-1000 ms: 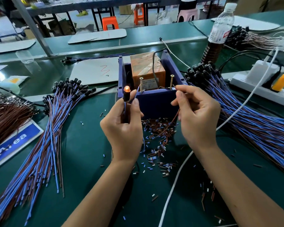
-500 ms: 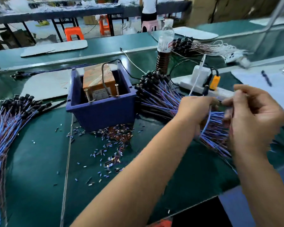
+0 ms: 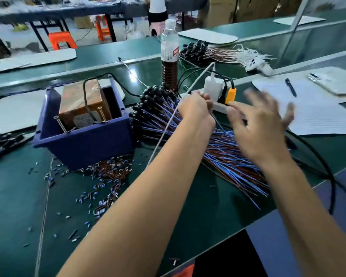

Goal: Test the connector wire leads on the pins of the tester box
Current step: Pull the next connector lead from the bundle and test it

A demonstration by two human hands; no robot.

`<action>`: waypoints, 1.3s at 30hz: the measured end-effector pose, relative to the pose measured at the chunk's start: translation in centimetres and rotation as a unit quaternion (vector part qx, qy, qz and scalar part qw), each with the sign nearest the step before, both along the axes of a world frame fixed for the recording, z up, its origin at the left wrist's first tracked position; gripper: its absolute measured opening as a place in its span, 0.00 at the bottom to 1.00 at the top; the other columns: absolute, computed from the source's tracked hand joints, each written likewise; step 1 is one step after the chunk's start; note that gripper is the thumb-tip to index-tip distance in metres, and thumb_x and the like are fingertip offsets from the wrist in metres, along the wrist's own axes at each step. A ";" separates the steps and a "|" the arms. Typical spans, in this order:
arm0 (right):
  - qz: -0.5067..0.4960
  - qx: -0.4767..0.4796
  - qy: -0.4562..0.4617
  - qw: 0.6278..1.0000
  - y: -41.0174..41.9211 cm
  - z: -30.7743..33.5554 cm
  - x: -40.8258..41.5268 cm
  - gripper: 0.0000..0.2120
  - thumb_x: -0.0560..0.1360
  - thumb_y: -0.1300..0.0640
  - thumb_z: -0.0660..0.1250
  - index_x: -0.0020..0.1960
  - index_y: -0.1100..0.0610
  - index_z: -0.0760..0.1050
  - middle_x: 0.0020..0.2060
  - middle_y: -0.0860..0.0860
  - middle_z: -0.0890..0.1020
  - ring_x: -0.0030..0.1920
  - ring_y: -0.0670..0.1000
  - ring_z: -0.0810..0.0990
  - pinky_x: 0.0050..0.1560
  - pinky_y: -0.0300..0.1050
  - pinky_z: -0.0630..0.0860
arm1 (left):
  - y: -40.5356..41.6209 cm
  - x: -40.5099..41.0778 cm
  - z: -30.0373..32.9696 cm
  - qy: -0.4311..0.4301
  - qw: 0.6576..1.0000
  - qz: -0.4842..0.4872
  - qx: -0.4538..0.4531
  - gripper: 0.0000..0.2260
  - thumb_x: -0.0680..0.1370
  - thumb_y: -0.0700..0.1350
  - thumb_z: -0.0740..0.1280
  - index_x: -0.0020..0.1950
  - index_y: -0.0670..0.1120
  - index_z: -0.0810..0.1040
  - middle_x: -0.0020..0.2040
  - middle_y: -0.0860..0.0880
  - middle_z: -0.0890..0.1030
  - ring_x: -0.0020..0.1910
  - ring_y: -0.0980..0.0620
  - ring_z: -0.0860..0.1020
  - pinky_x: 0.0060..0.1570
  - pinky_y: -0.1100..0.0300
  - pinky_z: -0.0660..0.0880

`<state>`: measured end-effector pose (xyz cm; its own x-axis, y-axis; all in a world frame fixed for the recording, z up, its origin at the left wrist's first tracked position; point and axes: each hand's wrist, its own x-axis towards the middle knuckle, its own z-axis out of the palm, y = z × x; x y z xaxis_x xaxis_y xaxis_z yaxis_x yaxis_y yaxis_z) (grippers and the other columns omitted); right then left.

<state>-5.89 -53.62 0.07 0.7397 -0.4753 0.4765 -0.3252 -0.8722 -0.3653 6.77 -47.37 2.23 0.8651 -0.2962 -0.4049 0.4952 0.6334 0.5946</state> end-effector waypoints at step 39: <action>0.473 0.066 -0.098 0.873 25.9 1.6 4.7 0.04 0.78 0.57 0.70 0.46 0.56 0.82 0.34 0.51 0.83 0.34 0.57 0.79 0.37 0.51 0.77 | 32.9 -4.6 -2.5 -0.278 0.740 0.279 0.545 0.10 0.75 0.48 0.68 0.35 0.47 0.81 0.30 0.53 0.79 0.33 0.53 0.77 0.39 0.54 0.76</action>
